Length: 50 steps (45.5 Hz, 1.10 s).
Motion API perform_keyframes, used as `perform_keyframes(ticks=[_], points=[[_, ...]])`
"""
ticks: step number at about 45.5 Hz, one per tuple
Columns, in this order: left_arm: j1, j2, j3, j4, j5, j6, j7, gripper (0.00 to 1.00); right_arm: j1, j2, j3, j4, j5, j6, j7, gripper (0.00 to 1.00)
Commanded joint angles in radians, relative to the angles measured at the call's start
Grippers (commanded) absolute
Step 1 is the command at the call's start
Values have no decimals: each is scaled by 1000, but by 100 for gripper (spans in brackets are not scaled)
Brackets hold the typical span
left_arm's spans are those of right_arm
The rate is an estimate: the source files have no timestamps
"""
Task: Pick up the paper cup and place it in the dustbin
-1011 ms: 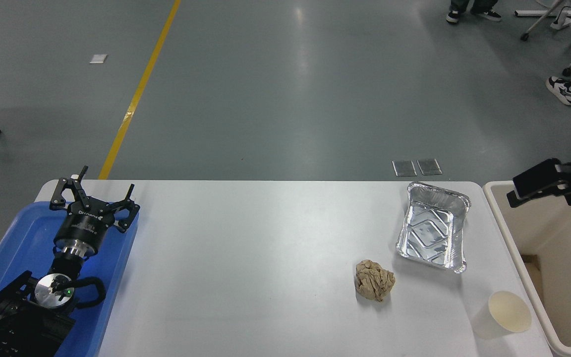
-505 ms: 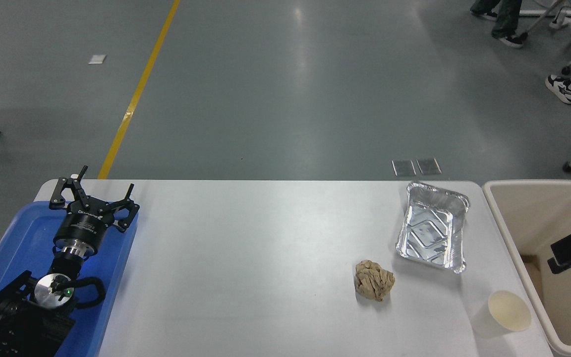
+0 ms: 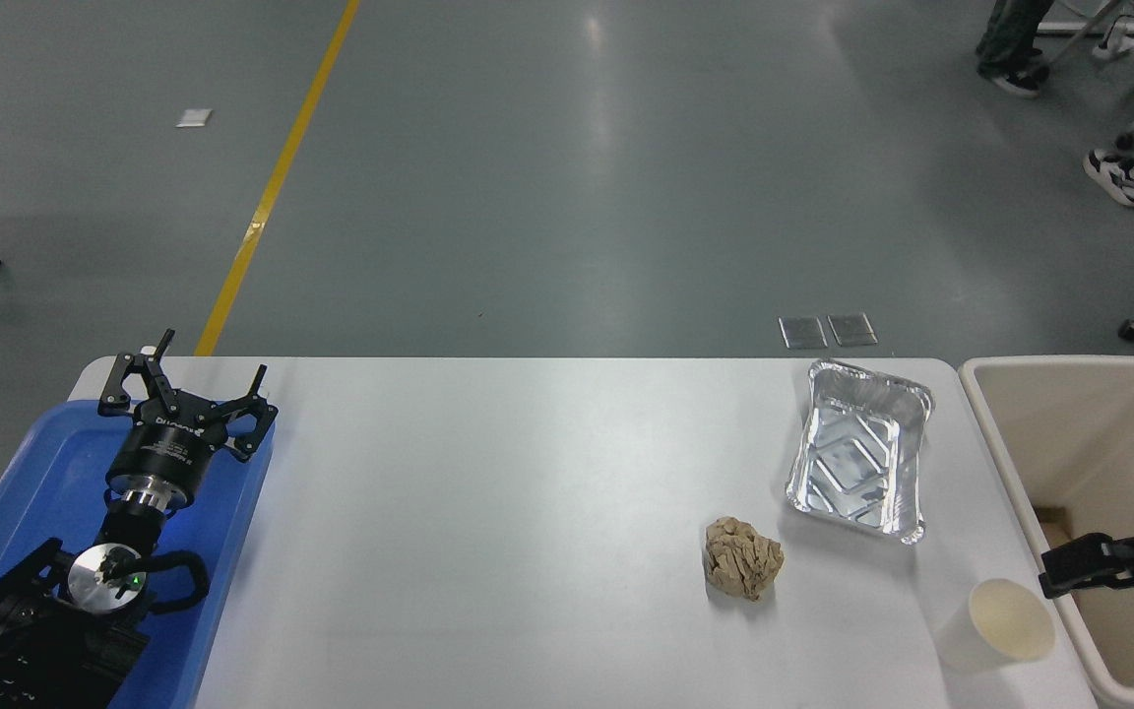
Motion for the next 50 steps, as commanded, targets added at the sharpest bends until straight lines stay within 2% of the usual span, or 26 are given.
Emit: perform_keyframes(ticks=[1,10,16,17,20,22,28,29,31,42,50], points=[[-2,0,0,0,0,0,0,99,-209,16,107,-89,-2,-79,-3,100],[-2,0,2,0,0,0,0,99,-249,39,156,-114,2,-101,-3,98],[-2,0,2,0,0,0,0,99,-272,58,158,-131,5,-124,-3,86],[-2,0,2,0,0,0,0,99,-274,59,158,-131,6,-128,-3,82],[-2,0,2,0,0,0,0,99,-278,59,159,-134,7,-130,-3,61],[-2,0,2,0,0,0,0,99,-281,61,159,-136,7,-130,-3,52],[-2,0,2,0,0,0,0,99,-287,64,159,-139,12,-130,-3,34],[-2,0,2,0,0,0,0,99,-287,64,159,-139,12,-130,-3,26],[-2,0,2,0,0,0,0,99,-287,65,161,-139,12,-128,-4,0],[-2,1,7,0,0,0,2,99,-254,44,150,-113,9,-115,-9,0],[-3,1,8,0,0,0,2,99,-30,-37,38,54,1,-99,-9,0]])
